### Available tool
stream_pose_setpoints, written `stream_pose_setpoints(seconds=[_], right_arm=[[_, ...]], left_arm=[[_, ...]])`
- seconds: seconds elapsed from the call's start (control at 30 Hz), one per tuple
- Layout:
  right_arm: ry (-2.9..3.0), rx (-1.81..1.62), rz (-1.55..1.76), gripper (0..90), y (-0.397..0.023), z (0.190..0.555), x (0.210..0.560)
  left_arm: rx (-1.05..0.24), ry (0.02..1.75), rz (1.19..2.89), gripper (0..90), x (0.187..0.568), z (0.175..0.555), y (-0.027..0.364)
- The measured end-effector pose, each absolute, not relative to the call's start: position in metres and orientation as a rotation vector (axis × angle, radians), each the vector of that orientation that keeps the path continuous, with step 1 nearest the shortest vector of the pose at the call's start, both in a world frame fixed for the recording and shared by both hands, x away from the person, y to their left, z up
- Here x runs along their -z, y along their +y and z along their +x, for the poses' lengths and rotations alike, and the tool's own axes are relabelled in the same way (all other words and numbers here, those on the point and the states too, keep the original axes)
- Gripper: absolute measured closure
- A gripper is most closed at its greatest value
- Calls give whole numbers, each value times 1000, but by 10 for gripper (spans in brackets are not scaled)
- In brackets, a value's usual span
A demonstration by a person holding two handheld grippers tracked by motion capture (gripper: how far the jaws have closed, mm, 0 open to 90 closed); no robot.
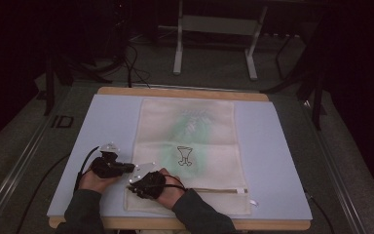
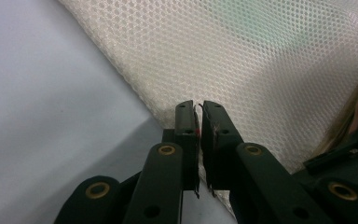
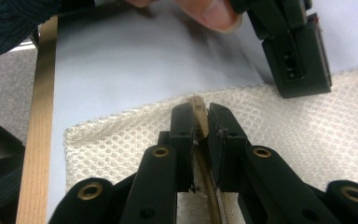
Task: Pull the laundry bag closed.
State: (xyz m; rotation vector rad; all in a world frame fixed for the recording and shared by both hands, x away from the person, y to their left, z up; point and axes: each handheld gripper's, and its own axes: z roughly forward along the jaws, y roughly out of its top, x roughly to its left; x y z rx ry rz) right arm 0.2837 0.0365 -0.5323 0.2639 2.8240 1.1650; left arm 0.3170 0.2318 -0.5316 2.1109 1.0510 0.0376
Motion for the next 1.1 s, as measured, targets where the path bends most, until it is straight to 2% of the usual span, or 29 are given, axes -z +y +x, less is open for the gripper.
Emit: stream_pose_setpoints(seconds=[0.17, 0.57, 0.7, 1.1], right_arm=[[2898, -1163, 326, 782, 39, 291, 531], [2901, -1130, 318, 818, 42, 292, 531], [2883, -1138, 307, 819, 42, 290, 532], [2870, -1157, 310, 819, 40, 289, 533]], left_arm=[[-37, 1050, 2112, 850, 532, 317, 232], [-15, 1030, 2129, 865, 531, 315, 230], [-19, 1020, 2158, 895, 530, 309, 226], [-45, 1031, 2221, 898, 527, 290, 221]])
